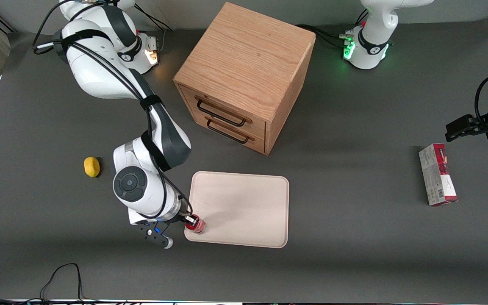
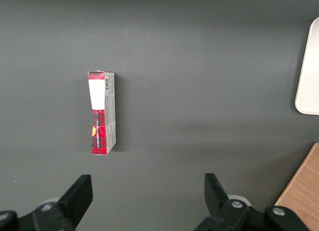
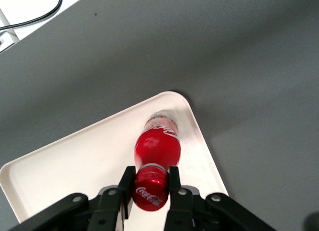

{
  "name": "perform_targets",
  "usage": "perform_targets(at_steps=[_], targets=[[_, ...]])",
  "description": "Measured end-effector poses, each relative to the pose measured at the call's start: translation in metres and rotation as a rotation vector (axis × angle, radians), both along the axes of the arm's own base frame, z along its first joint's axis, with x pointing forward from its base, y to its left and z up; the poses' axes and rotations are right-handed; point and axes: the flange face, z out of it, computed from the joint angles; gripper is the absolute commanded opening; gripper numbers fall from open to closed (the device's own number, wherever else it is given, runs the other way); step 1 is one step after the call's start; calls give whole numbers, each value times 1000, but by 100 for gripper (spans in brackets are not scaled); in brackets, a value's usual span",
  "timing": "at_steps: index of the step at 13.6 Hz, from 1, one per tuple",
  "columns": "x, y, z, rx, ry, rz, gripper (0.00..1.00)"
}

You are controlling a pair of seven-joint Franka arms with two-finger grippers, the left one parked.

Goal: Place coke bottle on tray

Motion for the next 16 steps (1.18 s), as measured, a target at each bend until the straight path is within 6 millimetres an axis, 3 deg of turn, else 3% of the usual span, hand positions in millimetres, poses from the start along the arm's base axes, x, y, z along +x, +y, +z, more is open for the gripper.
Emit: perform_targets(at_steps=[2,3,16], targets=[[0,0,-1,-2,0,0,0],[0,0,-1,-3,-1,0,99],[1,1,13,-3,-14,-10,100]])
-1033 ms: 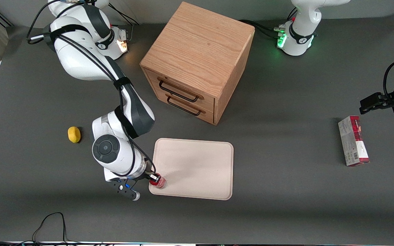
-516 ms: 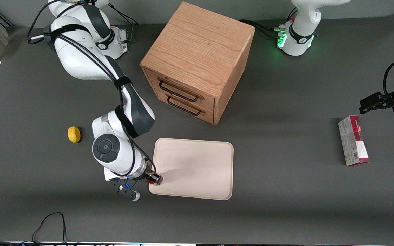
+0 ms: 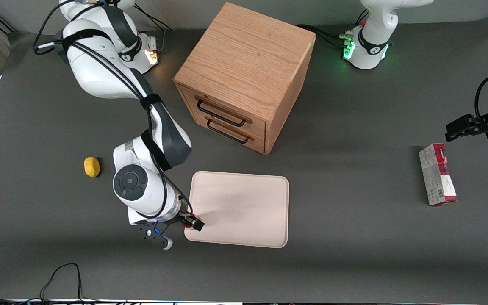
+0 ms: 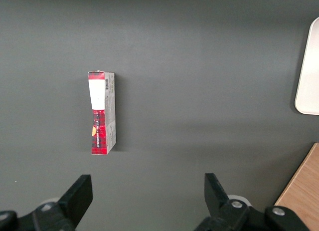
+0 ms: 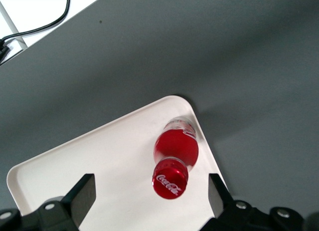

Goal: Place coke bottle on tray

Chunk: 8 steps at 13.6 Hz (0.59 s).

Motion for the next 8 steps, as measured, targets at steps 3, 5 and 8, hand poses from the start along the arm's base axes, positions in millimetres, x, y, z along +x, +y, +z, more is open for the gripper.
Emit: perform_targets(at_steps=[3,5,8], targets=[[-7,-16,26,-38,55,73,100],[-18,-48,54,-76,150,195,100],[-46,-126,105,-66,218,383,100]])
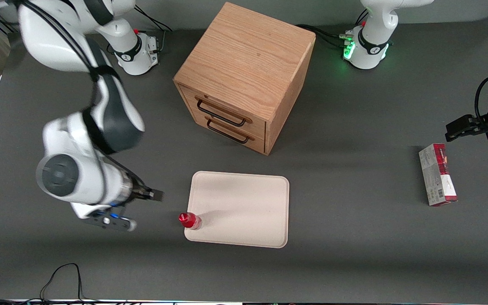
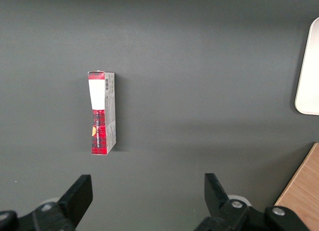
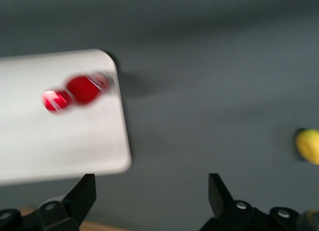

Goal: Place coke bottle on tray

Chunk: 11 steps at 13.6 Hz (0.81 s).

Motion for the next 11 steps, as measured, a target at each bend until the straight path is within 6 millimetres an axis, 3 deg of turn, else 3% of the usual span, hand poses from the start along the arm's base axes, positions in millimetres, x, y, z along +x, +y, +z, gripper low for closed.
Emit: perform_targets(at_steps=[3,5,6,8,11], targets=[[-60,-89,65,32,24,124,100],[-106,-129,109,69,33,184,100],[-125,-135,125,85,37,203,100],[-145,-129,142,101,29,232,100],[-148,-110,131,103,53,267,100]])
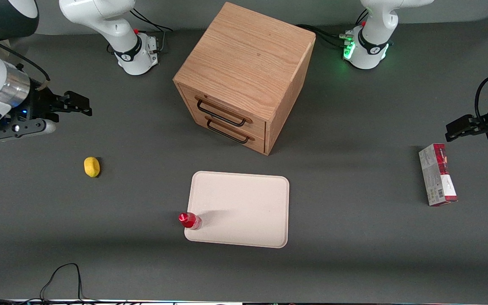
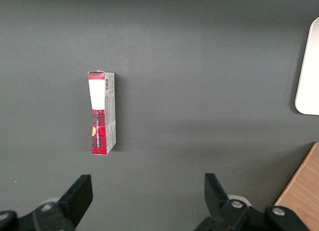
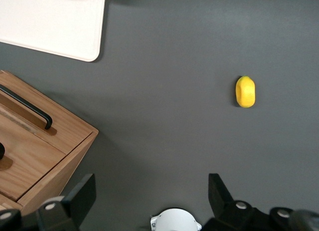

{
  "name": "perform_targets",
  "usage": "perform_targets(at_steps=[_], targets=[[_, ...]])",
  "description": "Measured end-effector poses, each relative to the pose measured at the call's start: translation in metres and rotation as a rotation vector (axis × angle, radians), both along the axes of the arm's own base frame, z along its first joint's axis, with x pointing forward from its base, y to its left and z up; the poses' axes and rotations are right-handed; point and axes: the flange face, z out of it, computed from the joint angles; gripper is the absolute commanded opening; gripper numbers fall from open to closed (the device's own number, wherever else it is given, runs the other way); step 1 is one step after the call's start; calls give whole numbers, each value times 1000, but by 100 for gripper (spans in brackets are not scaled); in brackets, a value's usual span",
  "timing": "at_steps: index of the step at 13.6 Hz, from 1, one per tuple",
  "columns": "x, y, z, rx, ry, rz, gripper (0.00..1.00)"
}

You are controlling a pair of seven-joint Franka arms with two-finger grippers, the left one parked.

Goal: Place coke bottle on tray

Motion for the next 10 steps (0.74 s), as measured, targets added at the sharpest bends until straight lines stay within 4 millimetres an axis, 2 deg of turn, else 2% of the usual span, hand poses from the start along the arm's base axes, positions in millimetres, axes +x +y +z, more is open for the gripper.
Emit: perform_targets(at_steps=[3,10], targets=[[2,-1,-6,3,10,25,100],[3,-5,-3,6,3,28,100]])
